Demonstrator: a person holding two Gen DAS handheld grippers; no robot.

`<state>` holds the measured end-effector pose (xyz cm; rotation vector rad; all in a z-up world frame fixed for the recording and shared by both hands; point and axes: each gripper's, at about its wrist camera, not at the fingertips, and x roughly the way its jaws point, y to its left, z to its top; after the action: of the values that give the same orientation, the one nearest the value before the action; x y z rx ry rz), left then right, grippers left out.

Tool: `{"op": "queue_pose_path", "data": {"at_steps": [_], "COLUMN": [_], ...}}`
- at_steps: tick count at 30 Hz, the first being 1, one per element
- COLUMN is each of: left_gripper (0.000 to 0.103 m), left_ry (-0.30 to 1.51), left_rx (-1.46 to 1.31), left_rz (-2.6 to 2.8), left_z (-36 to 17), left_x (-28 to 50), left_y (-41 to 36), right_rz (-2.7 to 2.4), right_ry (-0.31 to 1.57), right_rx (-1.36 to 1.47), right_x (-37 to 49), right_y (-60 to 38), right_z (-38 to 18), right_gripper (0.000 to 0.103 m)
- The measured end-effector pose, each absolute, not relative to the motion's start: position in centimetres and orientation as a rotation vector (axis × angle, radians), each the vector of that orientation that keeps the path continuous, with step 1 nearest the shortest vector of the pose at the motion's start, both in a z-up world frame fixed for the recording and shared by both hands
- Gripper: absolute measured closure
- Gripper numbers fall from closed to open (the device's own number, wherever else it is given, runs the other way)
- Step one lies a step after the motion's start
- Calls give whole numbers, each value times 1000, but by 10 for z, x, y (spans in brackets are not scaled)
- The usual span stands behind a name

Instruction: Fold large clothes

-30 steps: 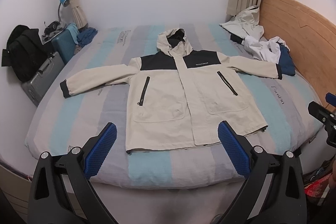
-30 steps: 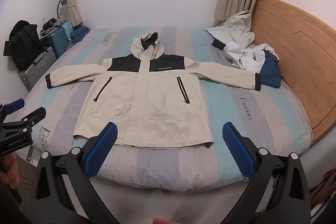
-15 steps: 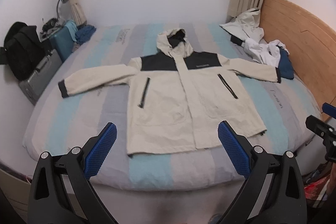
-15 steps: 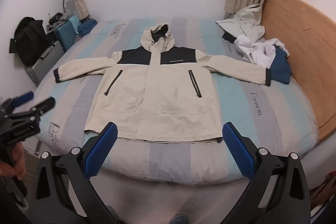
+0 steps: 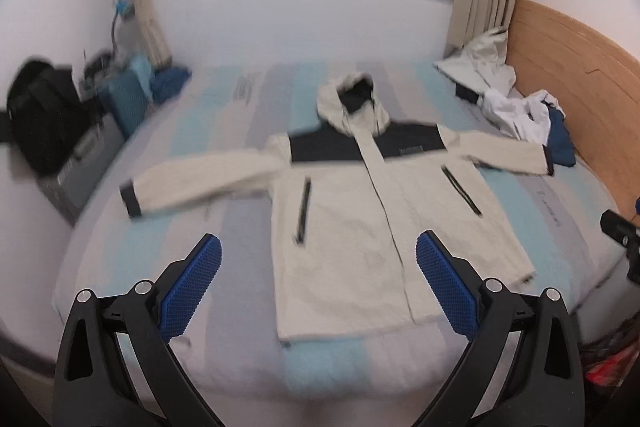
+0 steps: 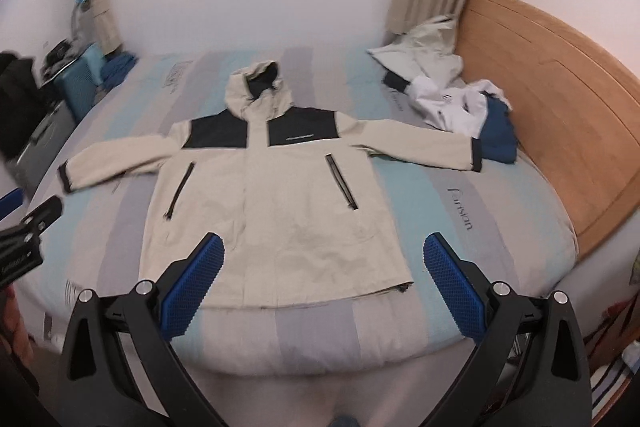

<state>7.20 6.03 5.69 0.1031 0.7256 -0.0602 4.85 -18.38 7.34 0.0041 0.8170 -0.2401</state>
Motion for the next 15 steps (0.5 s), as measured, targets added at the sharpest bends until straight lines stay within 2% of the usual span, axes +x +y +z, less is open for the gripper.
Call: {"op": "queue_pose_path", "data": {"at_steps": [3,15], "left_gripper": [7,6], "left_ry": [755,877], "left_rx": [135,89], "left_rz": [-48,91], "left_z": [53,-3], "left_x": [103,246], "left_y": [50,16], "right_rz": [-211,-50], "right_ry": [880,908], "right_rx": [18,29], "right_x": [81,241], "right_y": [-195,-243], "right_z": [65,31], "right_gripper": [7,7]}}
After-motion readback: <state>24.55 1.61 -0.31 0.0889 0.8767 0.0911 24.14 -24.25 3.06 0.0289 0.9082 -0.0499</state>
